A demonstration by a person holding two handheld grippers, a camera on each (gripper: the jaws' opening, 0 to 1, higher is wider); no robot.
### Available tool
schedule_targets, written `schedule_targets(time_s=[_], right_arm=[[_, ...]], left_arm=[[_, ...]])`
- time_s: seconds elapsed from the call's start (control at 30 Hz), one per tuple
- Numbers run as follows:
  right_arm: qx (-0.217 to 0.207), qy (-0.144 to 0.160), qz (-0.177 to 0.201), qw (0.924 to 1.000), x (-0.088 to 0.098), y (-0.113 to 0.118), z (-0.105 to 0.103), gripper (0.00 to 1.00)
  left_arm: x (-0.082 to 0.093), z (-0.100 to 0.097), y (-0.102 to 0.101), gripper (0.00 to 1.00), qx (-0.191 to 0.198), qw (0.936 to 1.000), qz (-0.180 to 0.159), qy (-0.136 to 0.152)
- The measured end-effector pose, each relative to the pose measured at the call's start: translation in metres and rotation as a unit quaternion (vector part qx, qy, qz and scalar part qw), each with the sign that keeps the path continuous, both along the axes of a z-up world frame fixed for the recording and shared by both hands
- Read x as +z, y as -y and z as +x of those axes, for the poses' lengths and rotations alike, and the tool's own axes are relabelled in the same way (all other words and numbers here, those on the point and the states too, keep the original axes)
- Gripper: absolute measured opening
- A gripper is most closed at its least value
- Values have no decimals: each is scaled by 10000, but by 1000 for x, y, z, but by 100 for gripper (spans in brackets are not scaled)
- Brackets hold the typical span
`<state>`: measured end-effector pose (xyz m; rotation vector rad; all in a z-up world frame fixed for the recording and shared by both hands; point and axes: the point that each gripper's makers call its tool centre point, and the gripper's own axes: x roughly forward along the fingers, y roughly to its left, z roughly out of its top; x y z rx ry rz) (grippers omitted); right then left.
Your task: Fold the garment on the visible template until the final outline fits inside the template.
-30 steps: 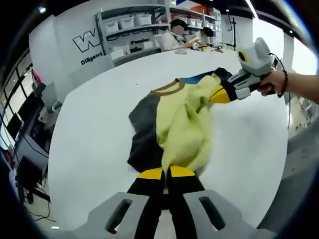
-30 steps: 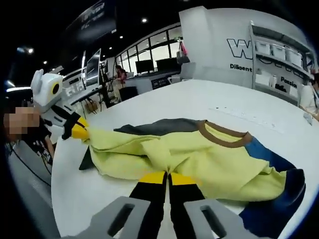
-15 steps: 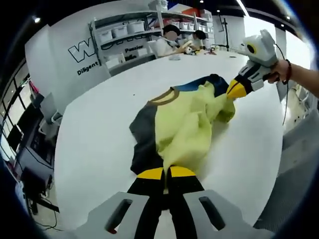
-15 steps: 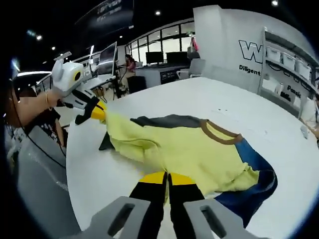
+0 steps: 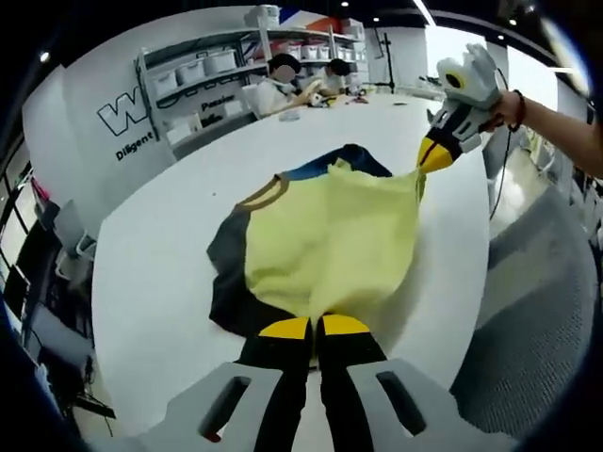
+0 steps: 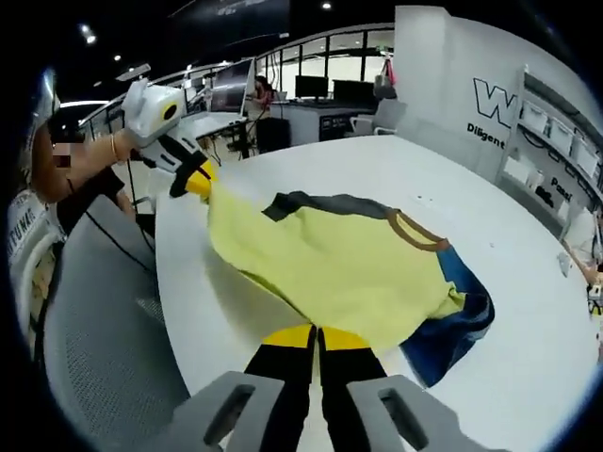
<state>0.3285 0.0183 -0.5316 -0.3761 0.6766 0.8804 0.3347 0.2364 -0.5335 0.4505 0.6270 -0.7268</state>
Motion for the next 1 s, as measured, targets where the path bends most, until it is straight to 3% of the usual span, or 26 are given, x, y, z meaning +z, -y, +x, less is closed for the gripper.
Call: schedule_targets(time_s=[0.1,0.27,0.4,0.53,0.9,1.0], right_arm=[[127,-50,-59,9999,3,2,-15,0],[433,-371,-486,9972,-12,8,-43,0],[442,-607,-359,9965,-19,4,-61,0],[309,-816,-194,9960,-33,1,-70,0],[80,-1194,-109,9927,-72,3,-83,0],[-273,-1176,179,9925,-76,0,-78,2]], left_arm=[[-2,-15,6,4,-181,9998,72,-99],[-11,-39,11,4,-468,9980,175,-396],[-23,-55,12,4,-617,9957,253,-650],[-42,-67,6,4,-757,9908,605,-945],[-65,-73,5,5,-247,9882,39,-1513],[-68,-70,1,11,10,9885,-59,-1513]])
